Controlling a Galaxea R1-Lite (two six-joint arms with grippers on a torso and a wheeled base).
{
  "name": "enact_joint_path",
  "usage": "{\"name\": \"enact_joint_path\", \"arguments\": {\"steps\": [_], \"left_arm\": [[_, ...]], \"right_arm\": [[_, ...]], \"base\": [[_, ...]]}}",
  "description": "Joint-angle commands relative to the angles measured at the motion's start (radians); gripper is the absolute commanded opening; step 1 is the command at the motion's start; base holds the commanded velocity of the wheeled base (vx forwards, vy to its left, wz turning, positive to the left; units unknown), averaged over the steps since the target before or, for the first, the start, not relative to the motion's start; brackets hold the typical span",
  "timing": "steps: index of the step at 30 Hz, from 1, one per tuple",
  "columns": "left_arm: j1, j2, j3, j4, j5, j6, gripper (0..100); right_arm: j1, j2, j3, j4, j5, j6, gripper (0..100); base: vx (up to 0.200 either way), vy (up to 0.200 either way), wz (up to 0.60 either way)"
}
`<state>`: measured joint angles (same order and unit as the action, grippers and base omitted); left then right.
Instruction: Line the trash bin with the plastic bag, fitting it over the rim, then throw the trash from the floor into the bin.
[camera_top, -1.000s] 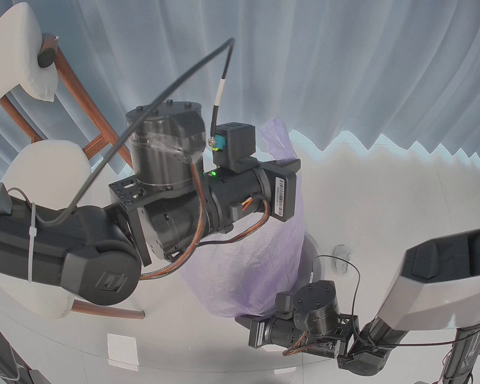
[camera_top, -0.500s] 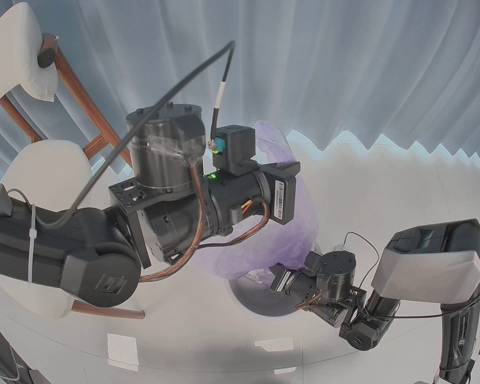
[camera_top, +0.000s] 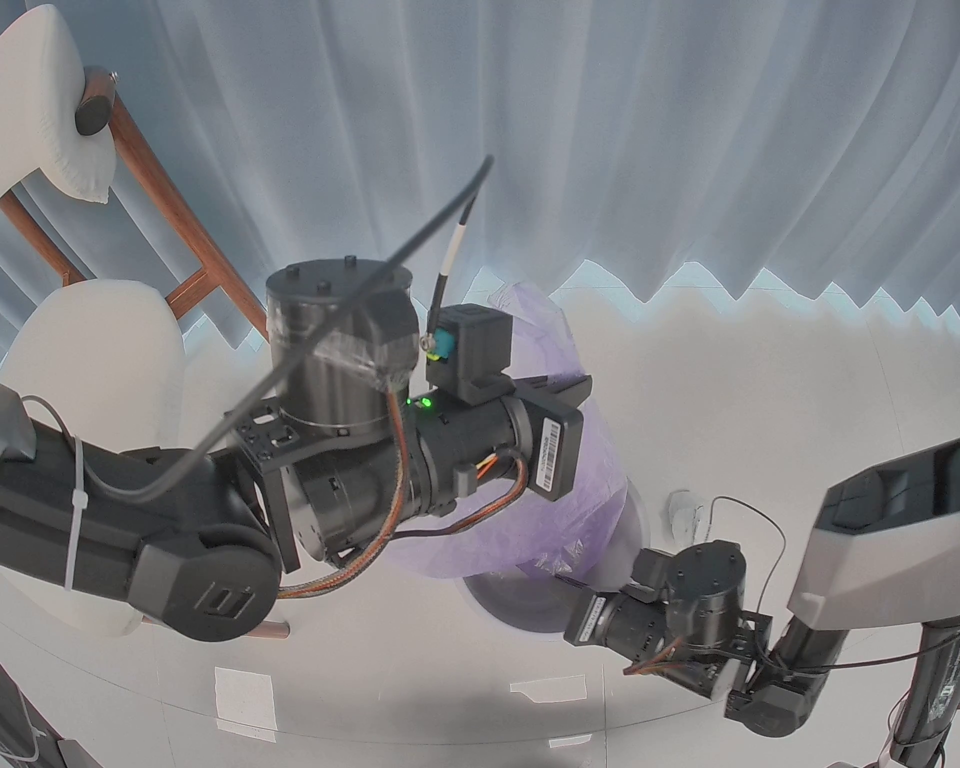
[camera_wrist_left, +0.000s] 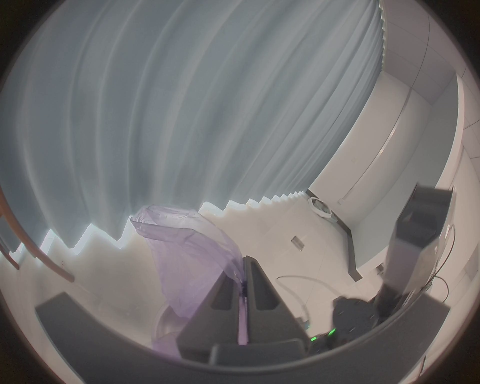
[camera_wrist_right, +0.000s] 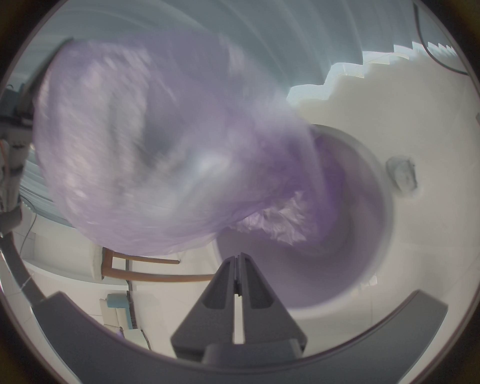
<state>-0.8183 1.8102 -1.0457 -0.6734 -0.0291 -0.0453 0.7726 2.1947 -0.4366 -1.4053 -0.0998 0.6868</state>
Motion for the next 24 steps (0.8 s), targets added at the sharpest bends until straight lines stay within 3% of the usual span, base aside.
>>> {"name": "enact_joint_path", "arguments": {"steps": [1,4,6,12,15,16,24], "left_arm": [[0.010,-0.008,0.084,-0.002,0.000,0.019,0],[0.008,-0.008,0.089,-0.005,-0.002,0.019,0],[0.004,-0.006,0.107,-0.023,-0.005,0.019,0],[-0.025,-0.005,0.136,-0.048,-0.011,0.019,0],[-0.027,-0.006,0.141,-0.048,-0.012,0.021,0],[-0.033,-0.011,0.164,-0.051,-0.015,0.022,0],[-0.041,-0.029,0.233,-0.074,-0.040,0.022,0]], "right_arm": [[-0.035,-0.289,0.246,-0.003,0.003,0.040,0],[-0.088,-0.363,0.292,0.006,0.012,0.051,0],[-0.203,-0.405,0.308,0.008,0.063,0.050,0],[-0.369,-0.299,0.165,-0.003,0.077,-0.052,0],[-0.378,-0.273,0.127,-0.004,0.077,-0.061,0],[-0.371,-0.220,0.044,-0.004,0.078,-0.078,0],[-0.243,-0.036,-0.168,-0.004,0.106,-0.187,0]], "base": [[0.000,0.000,0.00],[0.000,0.000,0.00],[0.000,0.000,0.00],[0.000,0.000,0.00],[0.000,0.000,0.00],[0.000,0.000,0.00],[0.000,0.000,0.00]]}}
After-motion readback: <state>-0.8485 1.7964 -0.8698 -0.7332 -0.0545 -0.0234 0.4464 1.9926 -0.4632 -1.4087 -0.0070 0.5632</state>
